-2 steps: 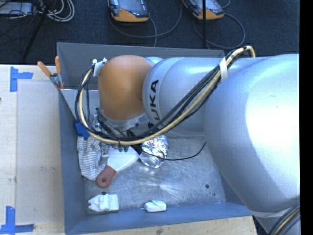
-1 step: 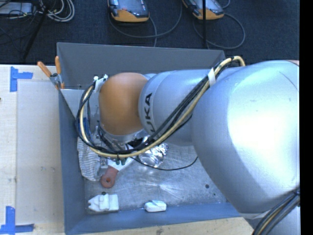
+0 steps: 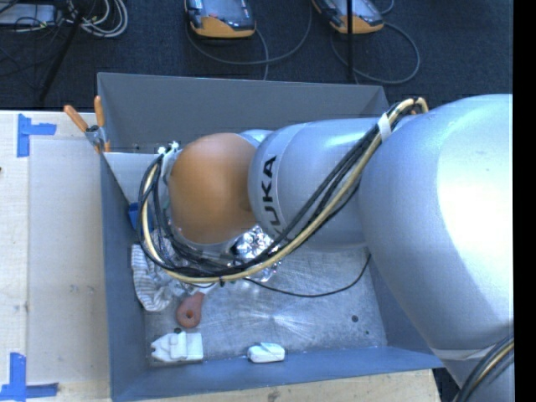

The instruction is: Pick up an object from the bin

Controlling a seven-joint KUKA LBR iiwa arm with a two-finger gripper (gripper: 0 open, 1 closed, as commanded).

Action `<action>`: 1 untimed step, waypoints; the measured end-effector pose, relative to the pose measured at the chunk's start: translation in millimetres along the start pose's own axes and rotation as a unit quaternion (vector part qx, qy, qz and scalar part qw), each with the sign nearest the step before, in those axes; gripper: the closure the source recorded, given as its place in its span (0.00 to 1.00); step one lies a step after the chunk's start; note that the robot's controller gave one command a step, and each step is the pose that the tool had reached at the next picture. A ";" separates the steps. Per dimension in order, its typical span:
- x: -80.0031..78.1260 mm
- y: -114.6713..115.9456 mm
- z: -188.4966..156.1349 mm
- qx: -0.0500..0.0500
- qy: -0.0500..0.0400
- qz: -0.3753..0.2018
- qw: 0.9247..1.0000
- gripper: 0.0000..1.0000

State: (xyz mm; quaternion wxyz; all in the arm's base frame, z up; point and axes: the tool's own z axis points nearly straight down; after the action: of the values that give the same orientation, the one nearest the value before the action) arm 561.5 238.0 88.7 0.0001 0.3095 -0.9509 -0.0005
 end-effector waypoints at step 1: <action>0.2 0.0 0.6 0.000 0.000 0.000 1.000 1.00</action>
Offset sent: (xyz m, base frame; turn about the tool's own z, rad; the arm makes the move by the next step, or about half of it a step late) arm 0.0007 0.0064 0.1009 0.0171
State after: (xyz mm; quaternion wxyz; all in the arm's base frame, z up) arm 561.3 237.9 88.1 0.0004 0.3092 -0.9510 -0.0006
